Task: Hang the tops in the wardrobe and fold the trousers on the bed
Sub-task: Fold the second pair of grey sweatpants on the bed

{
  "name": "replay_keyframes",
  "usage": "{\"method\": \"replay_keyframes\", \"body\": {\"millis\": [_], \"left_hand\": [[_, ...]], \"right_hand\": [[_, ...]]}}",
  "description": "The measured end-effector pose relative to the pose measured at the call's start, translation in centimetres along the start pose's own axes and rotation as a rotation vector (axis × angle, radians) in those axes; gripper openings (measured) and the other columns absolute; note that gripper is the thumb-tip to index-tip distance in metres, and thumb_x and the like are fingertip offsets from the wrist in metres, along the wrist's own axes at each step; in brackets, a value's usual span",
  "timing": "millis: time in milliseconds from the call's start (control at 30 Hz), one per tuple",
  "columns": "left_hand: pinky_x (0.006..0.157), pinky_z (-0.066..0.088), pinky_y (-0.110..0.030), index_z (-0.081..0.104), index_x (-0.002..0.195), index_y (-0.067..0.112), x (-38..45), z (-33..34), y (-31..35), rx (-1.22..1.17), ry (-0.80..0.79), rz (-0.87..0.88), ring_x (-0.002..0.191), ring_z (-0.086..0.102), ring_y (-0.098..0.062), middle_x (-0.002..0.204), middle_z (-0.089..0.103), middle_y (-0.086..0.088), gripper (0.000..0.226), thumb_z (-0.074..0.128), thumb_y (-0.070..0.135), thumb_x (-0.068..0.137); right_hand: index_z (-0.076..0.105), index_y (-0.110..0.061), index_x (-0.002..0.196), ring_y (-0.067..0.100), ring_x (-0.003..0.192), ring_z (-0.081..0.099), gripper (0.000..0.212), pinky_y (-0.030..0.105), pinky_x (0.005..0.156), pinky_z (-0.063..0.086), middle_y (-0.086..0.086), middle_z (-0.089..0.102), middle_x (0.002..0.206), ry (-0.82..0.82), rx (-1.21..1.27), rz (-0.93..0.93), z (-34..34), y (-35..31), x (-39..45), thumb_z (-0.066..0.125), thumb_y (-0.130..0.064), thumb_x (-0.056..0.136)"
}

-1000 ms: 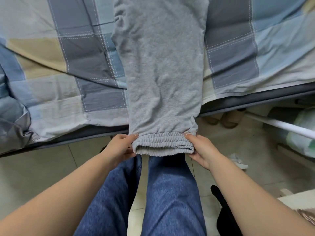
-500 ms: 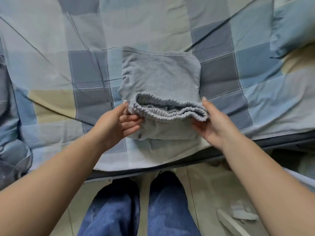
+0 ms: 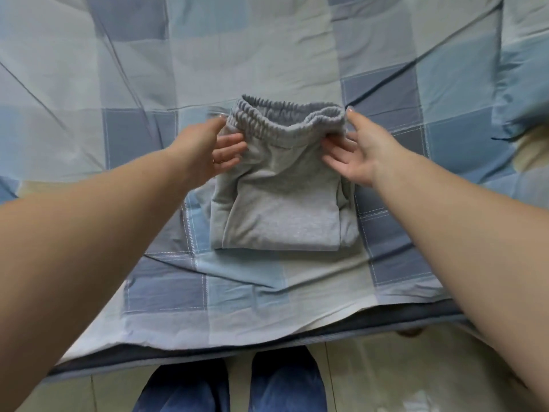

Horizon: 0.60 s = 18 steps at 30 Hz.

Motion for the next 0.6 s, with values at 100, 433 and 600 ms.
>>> {"method": "replay_keyframes", "body": {"millis": [100, 433, 600], "left_hand": [[0.07, 0.056, -0.026, 0.053, 0.094, 0.023, 0.7, -1.6, -1.5, 0.035, 0.094, 0.01, 0.079, 0.068, -0.008, 0.099, 0.066, 0.001, 0.01, 0.049, 0.032, 0.098], [0.067, 0.047, -0.023, 0.069, 0.085, 0.025, -3.2, -8.3, -14.0, 0.59, 0.192, 0.059, 0.069, 0.061, -0.003, 0.08, 0.069, 0.009, 0.005, 0.073, 0.023, 0.083], [0.065, 0.042, -0.02, 0.069, 0.084, 0.021, -3.1, -8.1, -15.7, 0.705, 0.212, 0.11, 0.072, 0.061, -0.004, 0.079, 0.069, 0.009, 0.005, 0.074, 0.02, 0.081]], "right_hand": [[0.05, -0.02, 0.105, 0.013, 0.085, 0.064, 0.019, 0.03, 0.077, 0.05, 0.002, 0.06, 0.097, 0.109, -0.1, -0.046, -1.1, 1.4, 0.8, 0.054, -0.035, 0.095], [0.066, -0.024, 0.089, 0.011, 0.077, 0.058, 0.003, 0.023, 0.067, 0.041, -0.005, 0.065, 0.085, 0.343, -0.877, -0.309, -9.0, 14.0, -3.1, 0.065, -0.027, 0.087], [0.061, -0.024, 0.084, 0.014, 0.074, 0.057, 0.009, 0.025, 0.062, 0.042, -0.004, 0.062, 0.079, 0.343, -0.869, -0.25, -9.3, 16.4, -3.3, 0.069, -0.027, 0.085]]}}
Point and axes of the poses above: each hand's wrist, its own x-axis towards the middle knuckle, its own z-axis out of the palm, y = z × x, the point moved 1 cm from there along x, towards the middle knuckle
